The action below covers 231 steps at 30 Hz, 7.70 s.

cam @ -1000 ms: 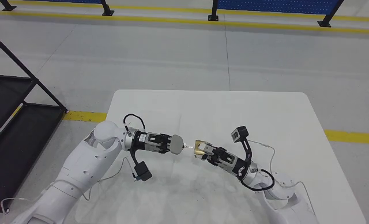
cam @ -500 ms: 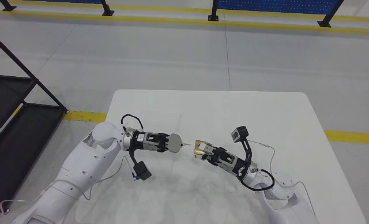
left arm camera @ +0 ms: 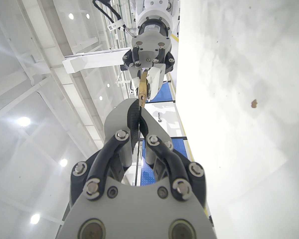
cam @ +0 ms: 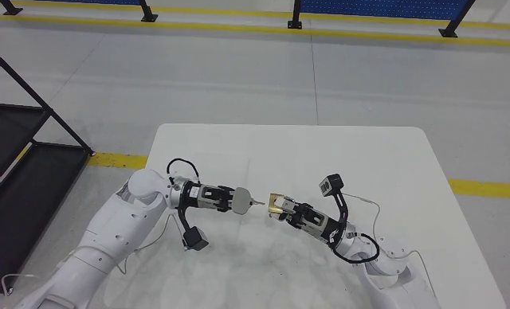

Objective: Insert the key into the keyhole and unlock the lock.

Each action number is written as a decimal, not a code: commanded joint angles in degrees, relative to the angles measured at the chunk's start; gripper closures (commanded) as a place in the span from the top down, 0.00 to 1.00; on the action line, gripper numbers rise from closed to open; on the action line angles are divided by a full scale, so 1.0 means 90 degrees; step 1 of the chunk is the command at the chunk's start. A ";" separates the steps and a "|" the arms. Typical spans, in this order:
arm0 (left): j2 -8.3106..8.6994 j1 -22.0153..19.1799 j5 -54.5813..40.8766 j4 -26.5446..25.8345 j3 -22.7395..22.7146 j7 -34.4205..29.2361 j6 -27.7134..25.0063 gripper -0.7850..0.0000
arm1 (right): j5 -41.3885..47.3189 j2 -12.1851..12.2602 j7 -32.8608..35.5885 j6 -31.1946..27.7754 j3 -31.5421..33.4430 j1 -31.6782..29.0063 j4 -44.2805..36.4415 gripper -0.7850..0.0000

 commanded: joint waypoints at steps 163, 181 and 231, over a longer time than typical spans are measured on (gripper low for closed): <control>0.1724 -0.3801 -1.6914 -0.0017 0.5684 -1.0062 -0.7525 1.00 | 0.0000 0.0000 0.0000 0.0000 0.0000 0.0000 0.0000 0.00; 0.0931 -0.3192 -1.6425 0.0703 0.4885 -0.9121 -0.7789 1.00 | 0.0000 0.0000 0.0000 0.0000 0.0000 0.0000 0.0000 0.00; 0.0606 -0.3324 -2.1124 0.0942 0.4086 -1.6291 -0.3965 1.00 | 0.0000 0.0000 0.0000 0.0000 0.0000 0.0000 0.0000 0.00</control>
